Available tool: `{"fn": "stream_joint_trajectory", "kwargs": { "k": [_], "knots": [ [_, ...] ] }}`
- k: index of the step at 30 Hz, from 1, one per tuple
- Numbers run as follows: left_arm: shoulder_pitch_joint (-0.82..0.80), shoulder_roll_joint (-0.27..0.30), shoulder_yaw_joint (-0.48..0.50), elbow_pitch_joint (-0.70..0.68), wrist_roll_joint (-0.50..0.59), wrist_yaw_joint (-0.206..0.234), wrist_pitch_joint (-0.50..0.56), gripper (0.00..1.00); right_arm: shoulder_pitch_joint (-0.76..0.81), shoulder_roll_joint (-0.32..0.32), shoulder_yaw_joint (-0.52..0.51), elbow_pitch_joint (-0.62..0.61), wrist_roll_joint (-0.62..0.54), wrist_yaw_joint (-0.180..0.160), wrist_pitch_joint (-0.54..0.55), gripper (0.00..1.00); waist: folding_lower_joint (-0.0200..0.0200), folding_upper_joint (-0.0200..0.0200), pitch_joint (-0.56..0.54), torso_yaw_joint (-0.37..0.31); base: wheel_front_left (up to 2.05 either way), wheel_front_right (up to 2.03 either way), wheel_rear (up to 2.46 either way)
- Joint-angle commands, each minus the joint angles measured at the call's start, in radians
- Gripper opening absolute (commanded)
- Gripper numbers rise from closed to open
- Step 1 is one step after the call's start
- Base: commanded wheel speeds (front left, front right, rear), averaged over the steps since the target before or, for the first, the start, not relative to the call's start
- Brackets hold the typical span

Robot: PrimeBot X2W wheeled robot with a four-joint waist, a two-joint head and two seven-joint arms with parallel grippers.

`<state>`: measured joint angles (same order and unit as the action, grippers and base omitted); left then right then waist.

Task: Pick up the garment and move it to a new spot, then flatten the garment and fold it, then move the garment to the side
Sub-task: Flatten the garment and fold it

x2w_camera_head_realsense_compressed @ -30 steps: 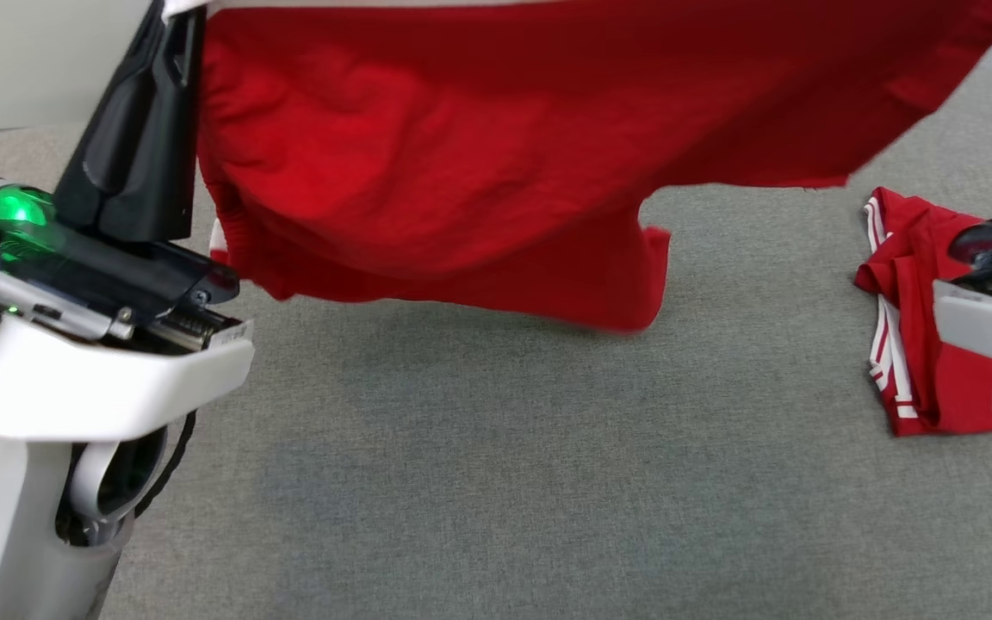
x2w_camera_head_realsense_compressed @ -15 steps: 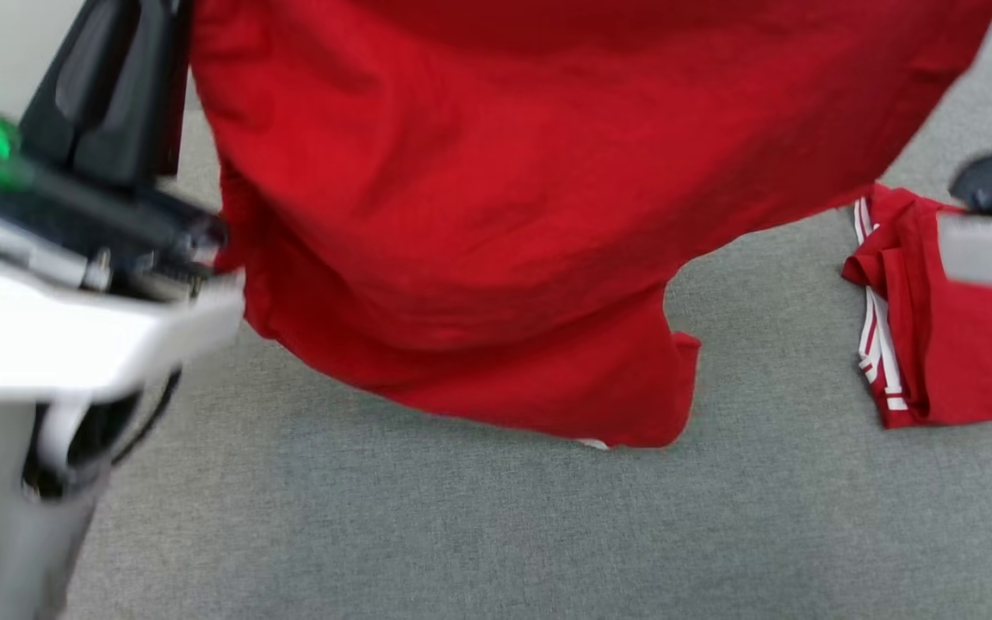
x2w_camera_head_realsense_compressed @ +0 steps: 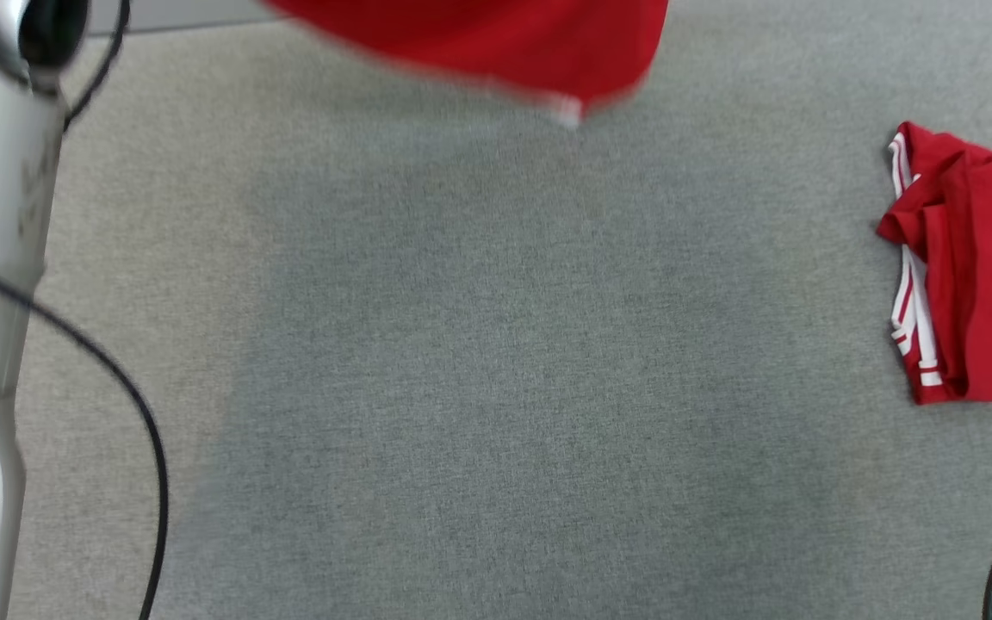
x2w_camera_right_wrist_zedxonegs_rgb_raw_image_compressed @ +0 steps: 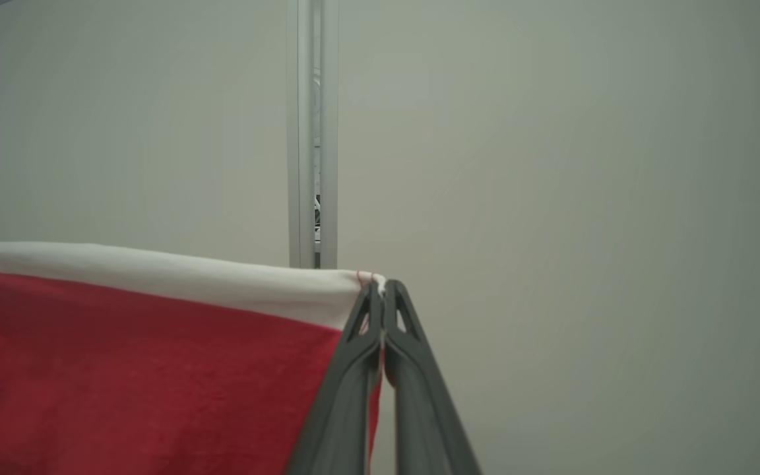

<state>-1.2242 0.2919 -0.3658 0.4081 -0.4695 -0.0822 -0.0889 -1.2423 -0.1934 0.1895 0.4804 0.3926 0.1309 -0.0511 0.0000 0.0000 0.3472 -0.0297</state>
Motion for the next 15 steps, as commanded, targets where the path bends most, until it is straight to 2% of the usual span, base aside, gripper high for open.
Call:
{"fn": "stream_joint_trajectory", "kwargs": {
  "k": [1, 4, 5, 9, 12, 15],
  "knots": [
    [-0.085, -0.022, -0.003, 0.123, 0.012, -0.014, -0.052, 0.00, -0.085, 0.003, 0.021, 0.102, -0.031, 0.000, -0.066, 0.00, 0.0000, 0.0000, 0.036, 0.000, 0.00, 0.00, 0.00],
    [-0.172, -0.052, 0.005, 0.280, 0.001, -0.022, -0.116, 0.00, -0.187, 0.020, 0.044, 0.250, -0.058, 0.000, -0.136, 0.00, 0.0000, 0.0000, 0.058, -0.003, 0.00, 0.00, 0.00],
    [-0.172, -0.052, 0.005, 0.280, 0.001, -0.022, -0.116, 0.00, -0.187, 0.020, 0.044, 0.250, -0.058, 0.000, -0.136, 0.00, 0.0000, 0.0000, 0.058, -0.003, 0.00, 0.00, 0.00],
    [-0.209, -0.096, -0.015, 0.446, -0.017, -0.038, -0.152, 0.00, -0.243, 0.057, 0.073, 0.420, -0.062, 0.000, -0.174, 0.00, 0.0000, 0.0000, 0.084, -0.001, 0.00, 0.00, 0.00],
    [-0.182, -0.124, -0.023, 0.522, -0.046, -0.047, -0.167, 0.00, -0.234, 0.074, 0.114, 0.484, -0.036, 0.000, -0.195, 0.00, 0.0000, 0.0000, 0.105, 0.003, 0.00, 0.00, 0.00],
    [-0.111, -0.151, -0.060, 0.536, -0.052, -0.049, -0.173, 0.00, -0.166, 0.083, 0.177, 0.488, -0.003, 0.000, -0.209, 0.00, 0.0000, 0.0000, 0.118, 0.008, 0.00, 0.00, 0.00]
  ]
}}
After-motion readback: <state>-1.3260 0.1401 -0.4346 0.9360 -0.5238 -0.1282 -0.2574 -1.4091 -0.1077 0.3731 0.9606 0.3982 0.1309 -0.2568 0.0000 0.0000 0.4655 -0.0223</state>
